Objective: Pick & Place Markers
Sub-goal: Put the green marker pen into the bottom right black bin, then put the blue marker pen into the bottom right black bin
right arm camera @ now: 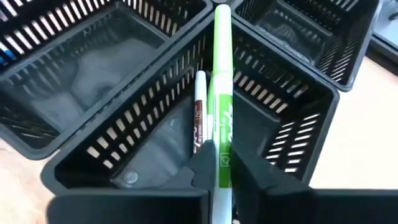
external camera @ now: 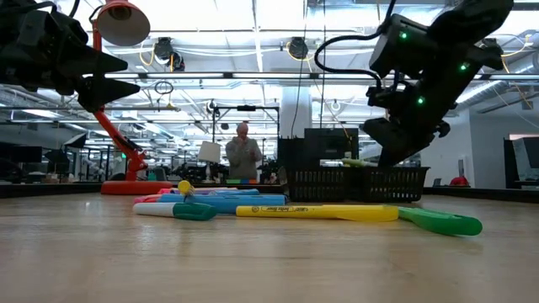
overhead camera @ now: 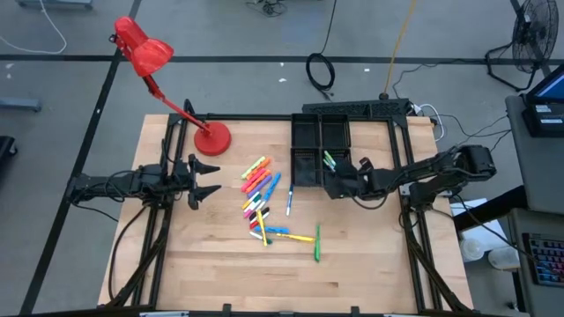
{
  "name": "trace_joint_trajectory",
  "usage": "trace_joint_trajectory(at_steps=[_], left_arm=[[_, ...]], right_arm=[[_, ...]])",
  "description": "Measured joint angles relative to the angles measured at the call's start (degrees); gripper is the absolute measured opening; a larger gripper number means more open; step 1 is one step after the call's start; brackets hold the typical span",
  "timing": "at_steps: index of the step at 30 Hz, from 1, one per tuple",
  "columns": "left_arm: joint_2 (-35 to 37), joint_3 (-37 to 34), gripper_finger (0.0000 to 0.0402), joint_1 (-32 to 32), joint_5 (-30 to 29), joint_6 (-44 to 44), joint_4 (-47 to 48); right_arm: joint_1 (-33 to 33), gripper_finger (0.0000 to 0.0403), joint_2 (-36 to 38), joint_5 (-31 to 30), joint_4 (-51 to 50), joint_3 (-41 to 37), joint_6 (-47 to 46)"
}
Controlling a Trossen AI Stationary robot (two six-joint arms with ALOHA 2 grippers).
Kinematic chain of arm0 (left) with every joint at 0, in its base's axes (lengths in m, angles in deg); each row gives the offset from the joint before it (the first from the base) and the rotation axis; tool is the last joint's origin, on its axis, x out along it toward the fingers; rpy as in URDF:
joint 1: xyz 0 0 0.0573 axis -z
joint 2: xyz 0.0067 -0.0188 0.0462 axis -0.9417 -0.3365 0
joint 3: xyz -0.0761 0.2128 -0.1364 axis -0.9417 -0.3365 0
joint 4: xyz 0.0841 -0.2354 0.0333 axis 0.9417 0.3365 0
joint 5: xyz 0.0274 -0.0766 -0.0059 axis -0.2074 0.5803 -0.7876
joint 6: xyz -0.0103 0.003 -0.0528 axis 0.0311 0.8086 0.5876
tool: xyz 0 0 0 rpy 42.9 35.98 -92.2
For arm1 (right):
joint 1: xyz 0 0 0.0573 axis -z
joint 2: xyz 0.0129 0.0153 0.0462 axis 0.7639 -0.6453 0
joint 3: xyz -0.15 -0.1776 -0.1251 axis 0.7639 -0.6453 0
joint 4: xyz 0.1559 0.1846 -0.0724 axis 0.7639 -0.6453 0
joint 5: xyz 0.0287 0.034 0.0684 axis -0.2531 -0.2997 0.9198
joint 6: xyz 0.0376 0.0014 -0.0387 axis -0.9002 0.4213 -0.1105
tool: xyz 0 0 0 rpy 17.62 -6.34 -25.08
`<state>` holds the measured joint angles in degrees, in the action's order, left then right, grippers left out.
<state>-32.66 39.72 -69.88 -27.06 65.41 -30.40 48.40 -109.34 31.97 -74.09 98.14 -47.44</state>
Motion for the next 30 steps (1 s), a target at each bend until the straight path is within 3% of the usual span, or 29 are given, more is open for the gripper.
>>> trace_joint_trajectory(at_steps=[11, 18, 23, 30], left_arm=[[0.0, 0.0, 0.0324, 0.01, 0.0, 0.0, -0.02], [0.0, 0.0, 0.0324, 0.02, 0.0, 0.0, 0.0], [0.0, 0.0, 0.0324, 0.0, 0.0, 0.0, -0.02], [0.0, 0.0, 0.0324, 0.02, 0.0, 0.0, -0.05]], right_arm=[[0.0, 0.0076, 0.12, -0.12, 2.08, -0.35, 0.17], [-1.33, 0.0091, 0.82, -0.24, 9.02, -0.35, 6.97], [-4.43, 0.0095, 1.88, 0.4, 22.41, -0.38, 16.97], [-9.96, 0.0106, -0.46, 15.33, 49.73, -0.2, 31.28]])
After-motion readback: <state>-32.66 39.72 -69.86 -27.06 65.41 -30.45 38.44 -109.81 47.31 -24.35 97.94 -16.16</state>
